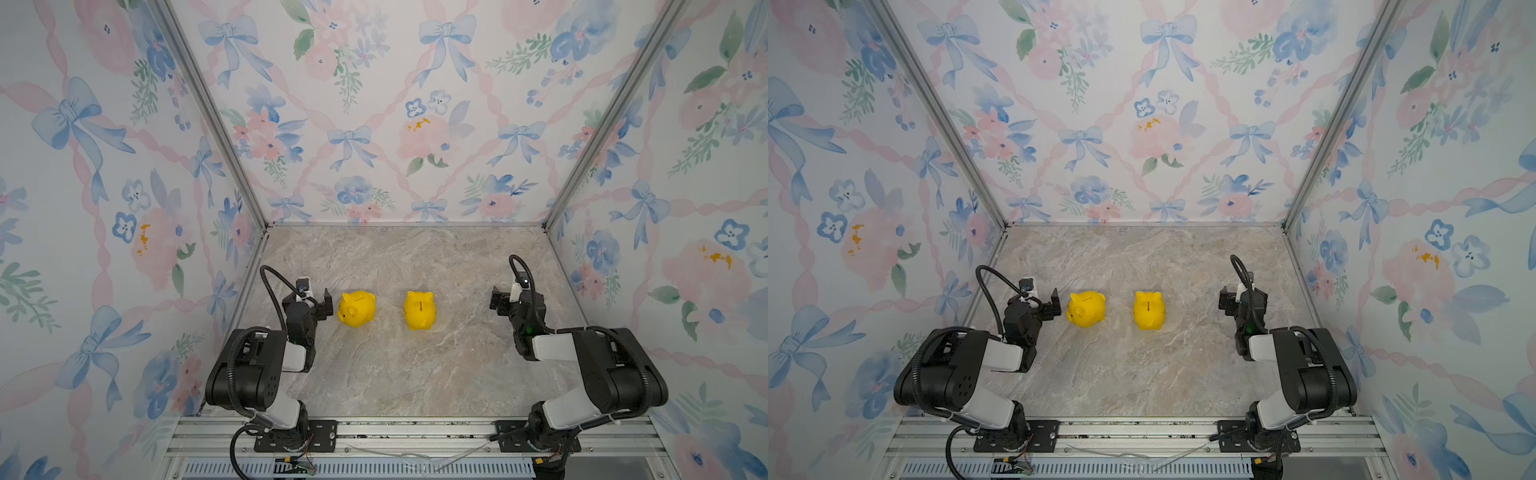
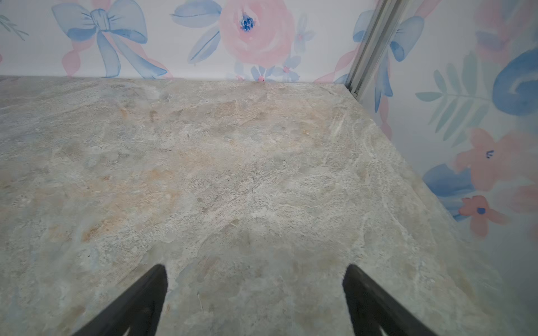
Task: Open piggy banks
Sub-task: Adjust the piggy bank at the center of the board.
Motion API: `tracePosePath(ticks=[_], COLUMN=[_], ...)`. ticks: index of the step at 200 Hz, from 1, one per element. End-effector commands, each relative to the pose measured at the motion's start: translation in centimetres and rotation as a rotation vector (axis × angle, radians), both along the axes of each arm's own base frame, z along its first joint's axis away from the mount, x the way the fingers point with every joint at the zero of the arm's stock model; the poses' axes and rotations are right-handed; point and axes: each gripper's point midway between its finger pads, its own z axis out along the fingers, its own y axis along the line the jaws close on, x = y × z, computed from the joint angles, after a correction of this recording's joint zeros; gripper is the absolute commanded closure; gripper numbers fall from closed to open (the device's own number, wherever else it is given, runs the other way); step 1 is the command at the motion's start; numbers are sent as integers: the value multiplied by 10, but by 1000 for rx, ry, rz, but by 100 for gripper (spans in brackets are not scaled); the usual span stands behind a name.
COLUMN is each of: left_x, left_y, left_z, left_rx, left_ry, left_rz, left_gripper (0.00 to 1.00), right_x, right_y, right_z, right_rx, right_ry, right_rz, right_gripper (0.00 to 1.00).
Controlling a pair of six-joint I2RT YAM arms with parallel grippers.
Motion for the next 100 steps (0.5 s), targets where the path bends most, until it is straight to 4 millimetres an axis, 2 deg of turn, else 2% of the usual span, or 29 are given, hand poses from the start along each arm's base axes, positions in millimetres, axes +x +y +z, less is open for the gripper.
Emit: tracePosePath(ticks=[1, 100], left_x=[2, 2], left_y=[1, 1], left_z=[5, 6], left_rx=[20, 19], left_ry=[-15, -17], left_rz=[2, 3], left_gripper=[2, 2], right_x=[5, 6], right_y=[-1, 0], right_z=[7, 6], right_rx=[8, 22], right_ry=[-20, -15], right_rz=[0, 25], right_gripper=[4, 4])
